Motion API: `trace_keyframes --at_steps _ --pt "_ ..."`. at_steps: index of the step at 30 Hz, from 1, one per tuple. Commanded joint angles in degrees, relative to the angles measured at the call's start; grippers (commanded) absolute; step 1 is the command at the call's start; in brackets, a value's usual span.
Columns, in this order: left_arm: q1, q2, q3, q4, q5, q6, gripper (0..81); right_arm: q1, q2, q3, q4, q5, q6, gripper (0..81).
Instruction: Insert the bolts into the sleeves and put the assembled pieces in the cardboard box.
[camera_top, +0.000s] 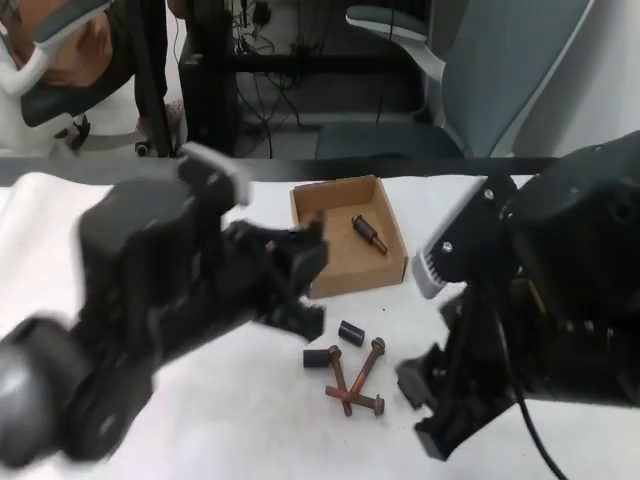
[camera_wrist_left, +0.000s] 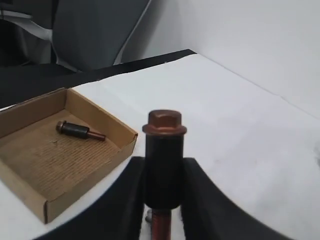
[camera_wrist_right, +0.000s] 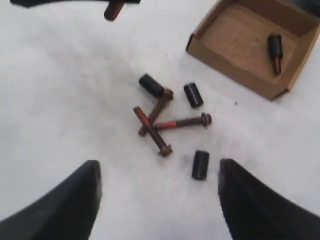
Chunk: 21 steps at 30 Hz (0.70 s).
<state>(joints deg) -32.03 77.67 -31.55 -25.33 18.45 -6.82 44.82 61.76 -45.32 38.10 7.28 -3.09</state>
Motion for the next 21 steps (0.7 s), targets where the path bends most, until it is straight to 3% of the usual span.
trace_keyframes --at_steps 1,7,19,21 --pt "0.13 7.09 -6.62 -0.66 3.44 0.38 1.8 -3.66 2.32 -0.59 3.5 -4.21 -1.5 61.7" --pt "0.13 21.32 -19.36 -0.13 4.03 -0.91 1.8 -8.56 10.28 -0.77 4.02 -6.75 -6.29 61.7" --pt "4.1 41.98 -39.7 6.11 3.91 -7.41 1.1 -11.32 27.47 -6.72 -0.15 -7.28 -12.43 61.7" --pt "4.84 43.52 -41.74 6.31 3.91 -7.38 7.4 -12.43 30.37 -7.78 -0.54 -6.93 -12.57 61.5"
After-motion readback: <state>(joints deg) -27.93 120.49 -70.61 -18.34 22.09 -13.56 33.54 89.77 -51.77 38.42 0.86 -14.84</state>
